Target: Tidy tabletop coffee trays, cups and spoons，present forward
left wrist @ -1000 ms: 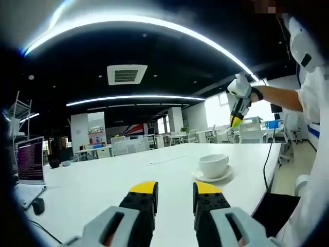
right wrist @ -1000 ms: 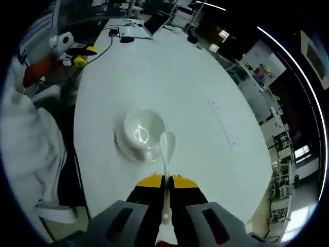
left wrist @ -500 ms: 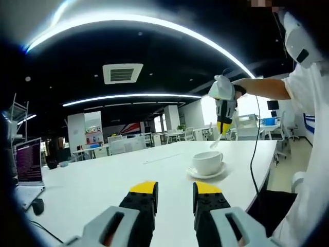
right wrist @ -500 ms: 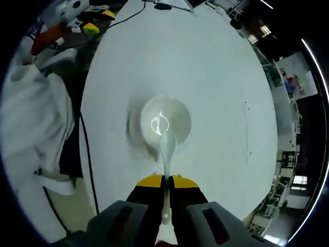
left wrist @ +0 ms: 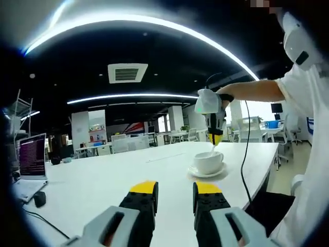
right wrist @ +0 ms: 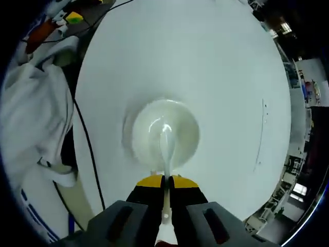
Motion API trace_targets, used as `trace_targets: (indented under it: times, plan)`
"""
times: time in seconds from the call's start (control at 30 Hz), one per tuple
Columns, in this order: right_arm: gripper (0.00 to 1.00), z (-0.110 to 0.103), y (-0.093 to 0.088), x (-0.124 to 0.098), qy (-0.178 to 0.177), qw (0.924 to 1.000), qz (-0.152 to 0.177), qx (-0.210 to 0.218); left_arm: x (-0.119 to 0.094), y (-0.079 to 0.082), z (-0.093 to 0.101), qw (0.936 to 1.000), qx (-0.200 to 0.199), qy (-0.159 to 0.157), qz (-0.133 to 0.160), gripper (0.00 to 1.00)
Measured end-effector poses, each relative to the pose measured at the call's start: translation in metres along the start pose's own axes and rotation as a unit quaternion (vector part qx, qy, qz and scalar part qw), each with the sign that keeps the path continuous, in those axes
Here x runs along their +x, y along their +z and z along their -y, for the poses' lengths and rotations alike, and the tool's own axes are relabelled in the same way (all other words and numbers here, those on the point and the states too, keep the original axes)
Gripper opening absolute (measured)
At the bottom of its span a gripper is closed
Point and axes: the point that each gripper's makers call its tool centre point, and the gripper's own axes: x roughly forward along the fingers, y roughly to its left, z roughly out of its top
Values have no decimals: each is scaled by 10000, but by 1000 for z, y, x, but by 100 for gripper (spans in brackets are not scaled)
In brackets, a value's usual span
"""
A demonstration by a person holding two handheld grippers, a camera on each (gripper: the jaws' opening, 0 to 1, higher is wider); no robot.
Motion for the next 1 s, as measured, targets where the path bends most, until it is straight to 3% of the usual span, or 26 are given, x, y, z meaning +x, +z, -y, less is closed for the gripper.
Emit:
trace_targets:
  times: [0.53,0.87,1.0]
  plan:
    - [5,-5,4,22,257,9994,-208,-87,-6,-4,-8,9999,-98,112,14,29]
    - [6,1,8,31,207,9995,-168,-148,-9,-6,-10,9998,-141,163,0,29]
    - [6,-6,7,33,341,9993,-135,-83,-10,-6,-10,9997,-170,189,2,29]
